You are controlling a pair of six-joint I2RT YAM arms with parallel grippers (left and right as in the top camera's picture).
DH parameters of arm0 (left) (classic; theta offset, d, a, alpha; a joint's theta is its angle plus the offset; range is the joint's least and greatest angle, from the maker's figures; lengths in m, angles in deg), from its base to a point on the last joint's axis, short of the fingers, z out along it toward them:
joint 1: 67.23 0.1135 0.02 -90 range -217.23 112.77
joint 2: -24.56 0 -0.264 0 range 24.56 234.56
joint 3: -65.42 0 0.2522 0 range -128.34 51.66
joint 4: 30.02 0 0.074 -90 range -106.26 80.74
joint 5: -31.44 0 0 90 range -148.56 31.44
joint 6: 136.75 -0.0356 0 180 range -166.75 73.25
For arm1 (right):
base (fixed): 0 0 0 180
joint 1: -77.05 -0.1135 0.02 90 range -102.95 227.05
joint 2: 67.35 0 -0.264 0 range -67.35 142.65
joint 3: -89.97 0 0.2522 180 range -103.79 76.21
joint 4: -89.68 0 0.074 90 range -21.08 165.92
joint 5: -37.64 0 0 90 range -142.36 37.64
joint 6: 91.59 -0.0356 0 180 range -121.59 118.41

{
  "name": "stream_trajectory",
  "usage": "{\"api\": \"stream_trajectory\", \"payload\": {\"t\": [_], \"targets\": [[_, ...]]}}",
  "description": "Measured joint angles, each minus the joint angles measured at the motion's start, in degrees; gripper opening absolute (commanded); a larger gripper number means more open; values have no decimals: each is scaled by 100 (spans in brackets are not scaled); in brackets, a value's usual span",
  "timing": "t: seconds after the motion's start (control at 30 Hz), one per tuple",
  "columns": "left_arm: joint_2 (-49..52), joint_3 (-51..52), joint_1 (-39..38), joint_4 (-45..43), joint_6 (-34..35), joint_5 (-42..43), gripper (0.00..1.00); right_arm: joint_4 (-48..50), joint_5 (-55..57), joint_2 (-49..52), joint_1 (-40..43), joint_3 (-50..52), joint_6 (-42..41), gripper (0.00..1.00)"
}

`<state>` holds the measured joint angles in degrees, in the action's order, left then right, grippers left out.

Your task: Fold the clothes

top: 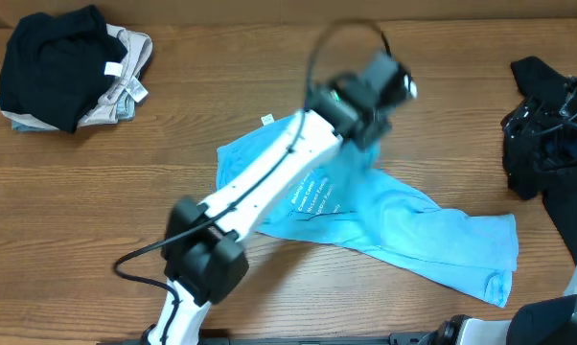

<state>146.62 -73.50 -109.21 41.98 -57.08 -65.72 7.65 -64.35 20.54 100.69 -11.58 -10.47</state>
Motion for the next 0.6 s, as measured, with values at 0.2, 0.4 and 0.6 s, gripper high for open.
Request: {"api": "stream_trajectory", "payload": {"t": [0.2, 0.4, 0.6], "targets": [[0, -1961, 623, 1088, 164, -240, 4, -125, -516, 0, -2, 0, 310, 74], [-13, -2909, 1338, 1532, 317, -299, 4, -352, -935, 0, -271, 0, 623, 73], [-13, -2962, 1862, 1816, 341, -308, 4, -273, -693, 0, -1279, 0, 710, 73]]}}
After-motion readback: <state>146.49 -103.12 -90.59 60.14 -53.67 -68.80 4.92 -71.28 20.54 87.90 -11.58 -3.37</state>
